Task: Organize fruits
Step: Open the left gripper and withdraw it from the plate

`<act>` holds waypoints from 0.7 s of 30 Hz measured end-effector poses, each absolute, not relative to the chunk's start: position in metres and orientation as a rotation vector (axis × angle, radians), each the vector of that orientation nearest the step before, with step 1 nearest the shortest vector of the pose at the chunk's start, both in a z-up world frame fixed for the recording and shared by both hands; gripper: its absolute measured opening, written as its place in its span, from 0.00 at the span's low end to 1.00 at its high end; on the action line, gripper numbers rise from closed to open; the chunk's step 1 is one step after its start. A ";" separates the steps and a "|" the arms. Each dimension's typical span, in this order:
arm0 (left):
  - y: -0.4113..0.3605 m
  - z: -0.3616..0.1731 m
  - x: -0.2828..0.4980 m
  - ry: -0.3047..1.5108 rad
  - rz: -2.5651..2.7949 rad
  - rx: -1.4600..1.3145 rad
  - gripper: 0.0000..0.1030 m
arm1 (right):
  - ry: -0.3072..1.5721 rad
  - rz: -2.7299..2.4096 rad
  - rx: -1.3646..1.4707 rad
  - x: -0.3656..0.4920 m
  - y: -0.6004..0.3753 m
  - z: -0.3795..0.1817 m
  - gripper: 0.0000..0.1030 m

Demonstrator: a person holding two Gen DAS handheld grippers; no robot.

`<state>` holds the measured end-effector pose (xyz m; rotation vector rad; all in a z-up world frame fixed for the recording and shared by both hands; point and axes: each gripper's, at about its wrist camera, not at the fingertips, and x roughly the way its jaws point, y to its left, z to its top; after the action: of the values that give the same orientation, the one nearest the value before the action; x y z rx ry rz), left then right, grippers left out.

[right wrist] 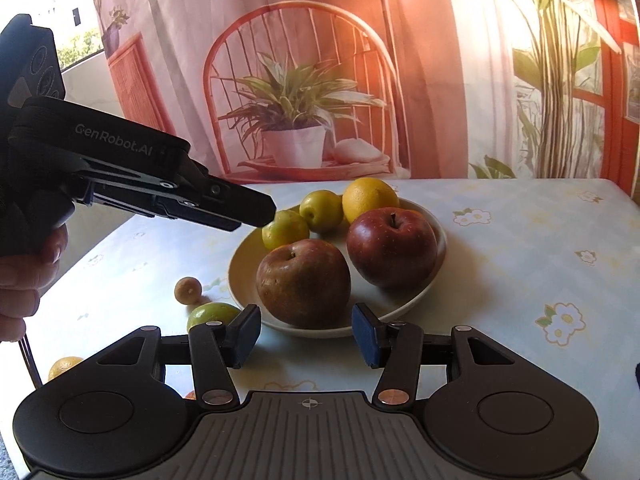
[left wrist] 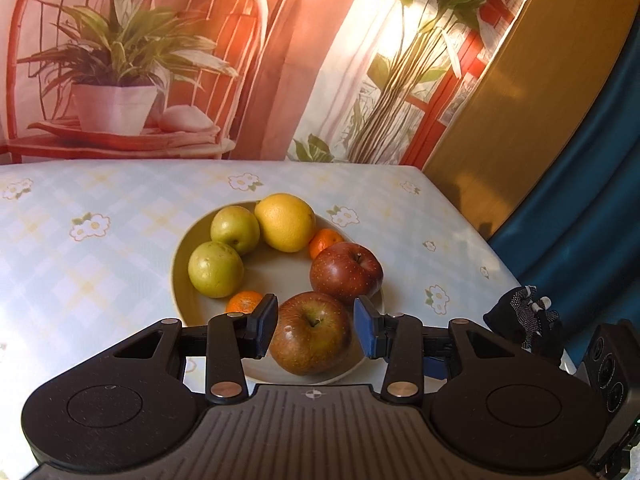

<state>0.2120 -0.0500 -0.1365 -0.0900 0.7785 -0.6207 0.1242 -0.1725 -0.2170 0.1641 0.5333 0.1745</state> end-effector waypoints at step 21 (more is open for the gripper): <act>0.045 -0.124 0.145 0.570 -0.214 -0.053 0.43 | 0.502 0.326 0.070 0.083 -0.124 -0.240 0.46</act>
<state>0.1455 0.0454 -0.1238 -0.0535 0.5701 -0.2140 0.0826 -0.1237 -0.2404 0.0698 0.5023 0.3258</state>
